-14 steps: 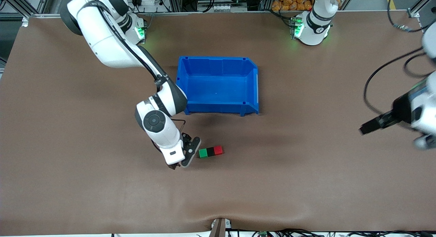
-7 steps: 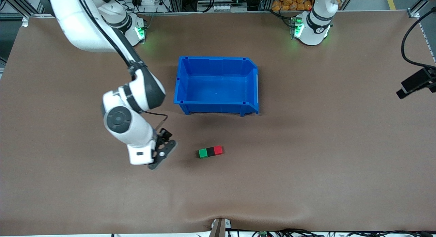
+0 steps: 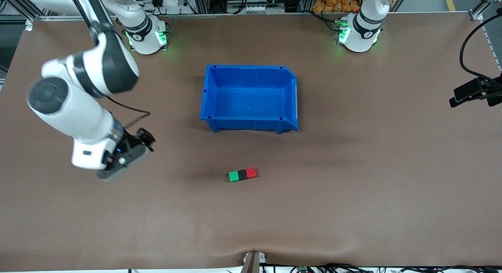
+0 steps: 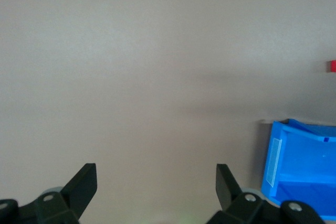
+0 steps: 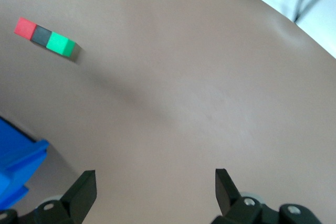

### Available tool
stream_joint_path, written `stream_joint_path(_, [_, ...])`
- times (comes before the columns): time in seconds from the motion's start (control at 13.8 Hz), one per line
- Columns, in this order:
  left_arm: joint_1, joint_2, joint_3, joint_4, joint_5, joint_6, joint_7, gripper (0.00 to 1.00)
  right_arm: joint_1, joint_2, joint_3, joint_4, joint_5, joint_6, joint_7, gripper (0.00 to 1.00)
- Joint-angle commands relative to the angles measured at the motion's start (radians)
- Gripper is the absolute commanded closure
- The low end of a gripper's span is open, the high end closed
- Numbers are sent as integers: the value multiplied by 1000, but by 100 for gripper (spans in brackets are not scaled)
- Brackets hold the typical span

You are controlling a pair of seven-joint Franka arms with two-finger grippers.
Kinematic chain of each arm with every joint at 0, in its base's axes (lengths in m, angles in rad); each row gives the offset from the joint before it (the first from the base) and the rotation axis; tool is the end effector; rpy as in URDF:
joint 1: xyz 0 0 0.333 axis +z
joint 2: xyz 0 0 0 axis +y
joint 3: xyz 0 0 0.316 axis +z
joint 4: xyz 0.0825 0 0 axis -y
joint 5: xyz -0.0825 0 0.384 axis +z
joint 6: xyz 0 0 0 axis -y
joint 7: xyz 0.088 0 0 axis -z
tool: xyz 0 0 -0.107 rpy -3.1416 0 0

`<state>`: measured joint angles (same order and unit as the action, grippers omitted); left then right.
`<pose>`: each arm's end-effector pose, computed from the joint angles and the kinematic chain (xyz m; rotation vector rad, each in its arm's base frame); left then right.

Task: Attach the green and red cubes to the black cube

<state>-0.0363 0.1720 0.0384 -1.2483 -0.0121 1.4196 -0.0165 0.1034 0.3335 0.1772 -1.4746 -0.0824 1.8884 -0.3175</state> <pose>0.5905 -0.0027 0.6624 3.1361 0.0254 -0.0010 0.6493 0.1642 0.4978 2.9721 0.9332 0.1327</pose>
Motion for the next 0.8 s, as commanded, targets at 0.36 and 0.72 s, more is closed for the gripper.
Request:
stream_joint_path(0.36, [22, -299, -11, -390, 4, 176, 14, 0, -180, -307, -8, -159, 64, -290, 113, 0])
stream_joint_path(0.72, [41, -243, -2, -301, 6, 170, 3, 0, -122, -326, -34, -86, 50, -422, 417, 0])
